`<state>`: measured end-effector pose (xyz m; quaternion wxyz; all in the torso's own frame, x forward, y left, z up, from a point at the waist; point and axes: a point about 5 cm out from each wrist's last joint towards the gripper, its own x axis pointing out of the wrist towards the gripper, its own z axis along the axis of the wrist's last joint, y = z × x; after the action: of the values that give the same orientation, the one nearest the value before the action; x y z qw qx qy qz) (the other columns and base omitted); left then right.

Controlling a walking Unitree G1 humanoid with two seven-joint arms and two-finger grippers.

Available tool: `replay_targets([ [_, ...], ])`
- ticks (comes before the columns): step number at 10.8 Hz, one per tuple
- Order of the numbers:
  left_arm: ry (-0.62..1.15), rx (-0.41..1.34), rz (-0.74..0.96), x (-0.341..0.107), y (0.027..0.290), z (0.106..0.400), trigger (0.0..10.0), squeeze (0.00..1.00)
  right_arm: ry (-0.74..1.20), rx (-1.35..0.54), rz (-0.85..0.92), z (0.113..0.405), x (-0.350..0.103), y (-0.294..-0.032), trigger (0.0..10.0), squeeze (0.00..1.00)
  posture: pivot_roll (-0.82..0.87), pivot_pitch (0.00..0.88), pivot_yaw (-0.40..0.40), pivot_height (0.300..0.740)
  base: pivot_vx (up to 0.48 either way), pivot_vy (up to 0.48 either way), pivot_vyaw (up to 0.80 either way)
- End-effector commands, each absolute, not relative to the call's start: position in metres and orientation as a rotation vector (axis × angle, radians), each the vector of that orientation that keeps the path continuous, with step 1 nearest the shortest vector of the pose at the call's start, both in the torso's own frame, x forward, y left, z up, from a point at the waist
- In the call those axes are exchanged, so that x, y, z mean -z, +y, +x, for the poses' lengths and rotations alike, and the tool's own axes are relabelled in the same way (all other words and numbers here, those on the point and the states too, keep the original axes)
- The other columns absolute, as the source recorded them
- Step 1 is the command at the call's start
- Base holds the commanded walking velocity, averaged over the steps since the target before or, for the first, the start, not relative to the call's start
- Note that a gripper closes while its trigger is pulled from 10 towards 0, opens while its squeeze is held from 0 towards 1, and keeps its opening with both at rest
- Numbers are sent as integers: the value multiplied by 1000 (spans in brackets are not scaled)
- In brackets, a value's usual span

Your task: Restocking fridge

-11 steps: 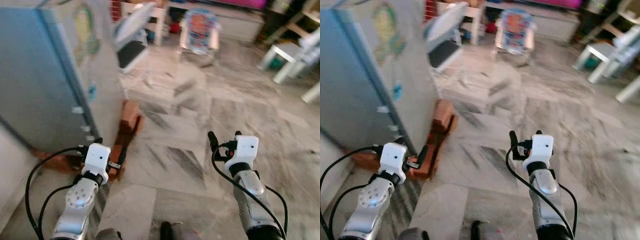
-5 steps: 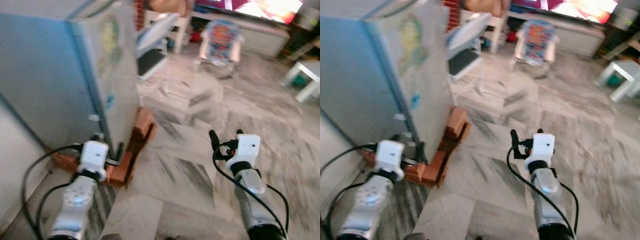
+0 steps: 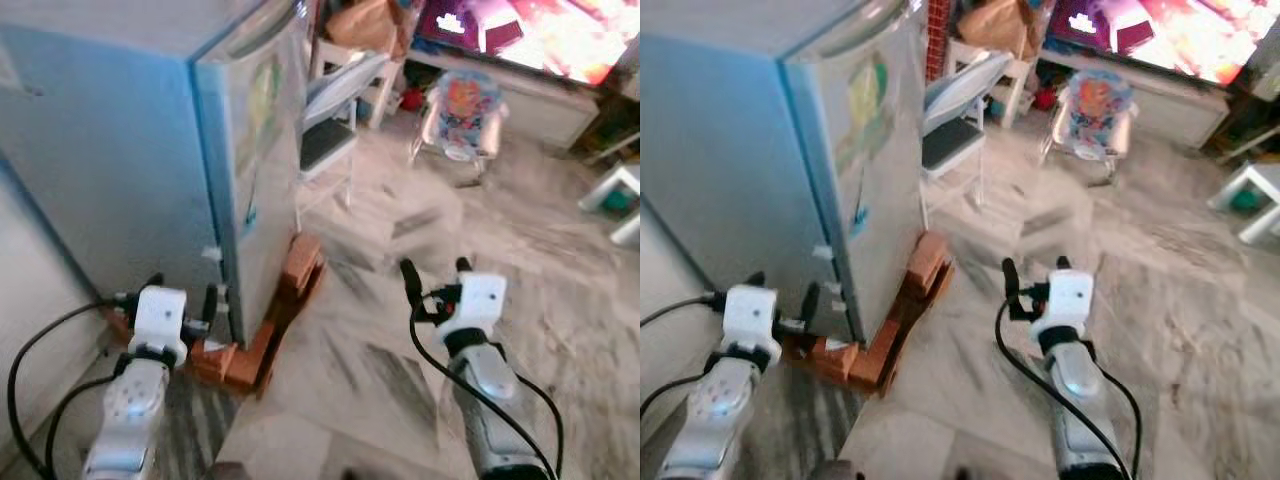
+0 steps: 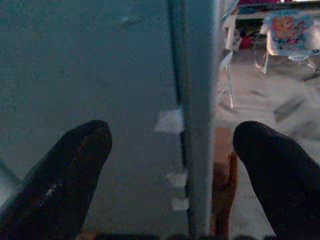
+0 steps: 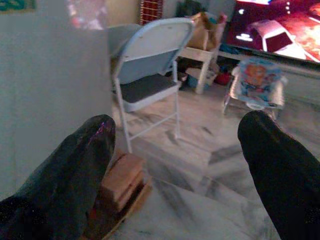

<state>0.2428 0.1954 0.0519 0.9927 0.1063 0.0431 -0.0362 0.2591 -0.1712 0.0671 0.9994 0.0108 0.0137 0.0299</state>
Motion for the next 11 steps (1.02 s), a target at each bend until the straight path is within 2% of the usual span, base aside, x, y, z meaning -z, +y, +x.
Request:
replay_targets([
  [1, 65, 96, 200, -55, 186, 246, 10000, 0, 38, -26, -2, 255, -66, -182, 10000, 0, 115, 40, -89, 740, 311, 0, 0],
  [3, 69, 115, 187, -55, 184, 247, 10000, 0, 70, -20, -1, 251, -60, -182, 10000, 0, 110, 46, -96, 740, 0, 0, -244],
  [6, 71, 137, 170, -55, 180, 253, 10000, 0, 80, -24, -10, 251, -59, -181, 10000, 0, 102, 58, -97, 740, 0, 0, -740],
  [11, 126, 22, 147, -49, 198, 265, 10000, 0, 91, -23, -20, 251, -58, -183, 10000, 0, 82, 66, -96, 740, 0, 0, 0],
])
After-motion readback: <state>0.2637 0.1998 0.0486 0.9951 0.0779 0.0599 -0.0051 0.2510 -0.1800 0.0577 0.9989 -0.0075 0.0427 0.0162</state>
